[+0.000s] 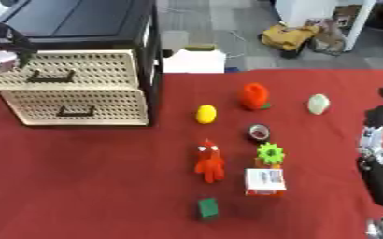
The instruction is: Pick up objects from table and place into drawer.
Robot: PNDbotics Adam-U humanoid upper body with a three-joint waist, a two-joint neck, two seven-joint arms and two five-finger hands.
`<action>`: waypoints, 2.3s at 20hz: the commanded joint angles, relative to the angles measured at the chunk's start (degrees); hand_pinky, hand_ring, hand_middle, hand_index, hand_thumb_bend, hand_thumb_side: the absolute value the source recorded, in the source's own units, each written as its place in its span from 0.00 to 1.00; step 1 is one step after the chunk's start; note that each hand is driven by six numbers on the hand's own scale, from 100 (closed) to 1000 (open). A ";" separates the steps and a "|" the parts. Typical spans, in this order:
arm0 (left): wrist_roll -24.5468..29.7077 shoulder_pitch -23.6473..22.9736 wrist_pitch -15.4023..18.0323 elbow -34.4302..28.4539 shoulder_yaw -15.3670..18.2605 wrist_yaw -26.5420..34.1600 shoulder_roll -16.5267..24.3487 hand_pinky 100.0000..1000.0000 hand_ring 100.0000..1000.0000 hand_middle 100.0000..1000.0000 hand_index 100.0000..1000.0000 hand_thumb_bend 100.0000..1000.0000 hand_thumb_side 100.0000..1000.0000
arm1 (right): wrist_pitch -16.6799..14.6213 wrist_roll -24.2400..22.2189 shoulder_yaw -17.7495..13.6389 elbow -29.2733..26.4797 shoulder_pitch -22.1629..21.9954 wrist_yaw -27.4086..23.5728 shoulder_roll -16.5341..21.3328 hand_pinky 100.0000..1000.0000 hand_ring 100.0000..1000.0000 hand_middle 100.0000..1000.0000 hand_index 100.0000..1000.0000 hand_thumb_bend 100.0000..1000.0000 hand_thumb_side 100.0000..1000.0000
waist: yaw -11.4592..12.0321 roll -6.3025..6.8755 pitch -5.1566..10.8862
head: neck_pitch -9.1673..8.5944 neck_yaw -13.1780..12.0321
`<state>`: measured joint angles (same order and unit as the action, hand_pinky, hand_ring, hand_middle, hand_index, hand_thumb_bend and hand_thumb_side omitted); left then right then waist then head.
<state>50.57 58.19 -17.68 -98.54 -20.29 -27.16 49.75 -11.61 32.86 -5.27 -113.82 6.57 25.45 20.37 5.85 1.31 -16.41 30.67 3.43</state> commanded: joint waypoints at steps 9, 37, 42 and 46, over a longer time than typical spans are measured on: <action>1.40 3.50 1.72 9.54 -1.48 0.34 -2.19 0.00 0.00 0.00 0.88 0.00 1.00 | 0.04 -0.12 -0.04 -0.77 0.39 0.39 0.92 0.51 0.50 0.39 0.73 0.00 0.77 | -0.28 0.11 0.61 | -0.05 -0.63; 1.40 4.52 9.58 14.84 -2.02 -1.87 -3.86 0.00 0.00 0.00 0.92 0.20 1.00 | 0.30 -0.47 0.17 -0.77 0.86 0.51 0.41 0.51 0.50 0.39 0.72 0.00 0.76 | -0.32 0.11 -0.33 | -0.59 -1.30; 1.40 4.70 10.76 15.64 -1.75 -2.47 -3.71 0.00 0.00 0.00 0.93 0.32 1.00 | 0.33 -0.53 0.20 -0.77 0.87 0.59 0.24 0.51 0.50 0.39 0.72 0.00 0.75 | -0.28 0.07 -0.55 | -0.68 -1.34; 1.40 4.76 11.24 15.55 -1.60 -2.55 -3.48 0.00 0.00 0.00 0.95 0.54 1.00 | 0.37 -0.56 0.21 -0.77 0.92 0.62 0.13 0.51 0.50 0.38 0.72 0.00 0.75 | -0.10 0.03 -0.69 | -0.76 -1.40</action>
<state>52.02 61.54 -6.76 -82.79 -23.00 -29.37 44.76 -11.20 32.42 -4.92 -113.82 7.06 25.66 19.84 5.70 1.30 -18.03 30.46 2.16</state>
